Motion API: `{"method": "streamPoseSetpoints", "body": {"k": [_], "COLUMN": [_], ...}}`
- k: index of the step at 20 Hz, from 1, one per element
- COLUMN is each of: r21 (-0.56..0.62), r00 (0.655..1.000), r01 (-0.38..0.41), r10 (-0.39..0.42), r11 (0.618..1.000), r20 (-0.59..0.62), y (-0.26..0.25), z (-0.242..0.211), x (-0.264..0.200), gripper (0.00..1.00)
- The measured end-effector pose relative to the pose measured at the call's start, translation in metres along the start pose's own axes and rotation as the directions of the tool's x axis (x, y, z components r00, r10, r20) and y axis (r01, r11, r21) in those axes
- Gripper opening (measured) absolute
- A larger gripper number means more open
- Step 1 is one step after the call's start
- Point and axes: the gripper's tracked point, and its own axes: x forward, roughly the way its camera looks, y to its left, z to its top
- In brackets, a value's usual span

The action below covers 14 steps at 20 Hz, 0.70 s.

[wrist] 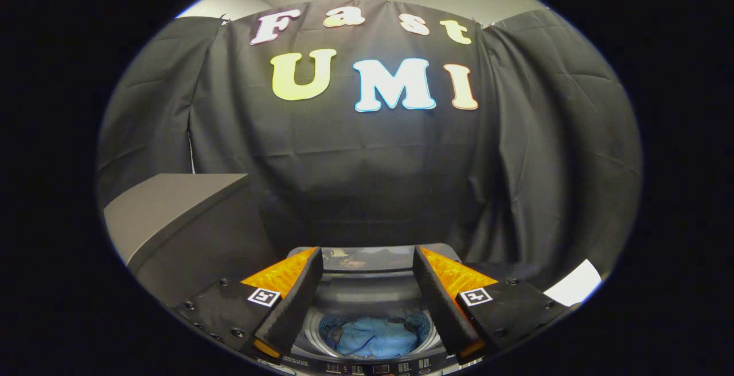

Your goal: Put the clothes into the washing machine and then close the washing machine lid.

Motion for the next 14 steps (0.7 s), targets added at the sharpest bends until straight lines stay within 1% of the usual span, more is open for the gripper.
{"method": "streamPoseSetpoints", "body": {"k": [5,7,14], "r21": [0.008,0.007,0.004], "r00": [1.000,1.000,0.989], "r01": [-0.006,-0.007,-0.014], "r10": [0.006,0.007,0.013], "r11": [1.000,1.000,1.000], "r20": [0.002,0.016,0.150], "y": [-0.004,-0.008,-0.012], "z": [-0.016,-0.015,0.025], "x": [-0.018,-0.025,-0.078], "gripper": [0.98,0.98,0.97]}}
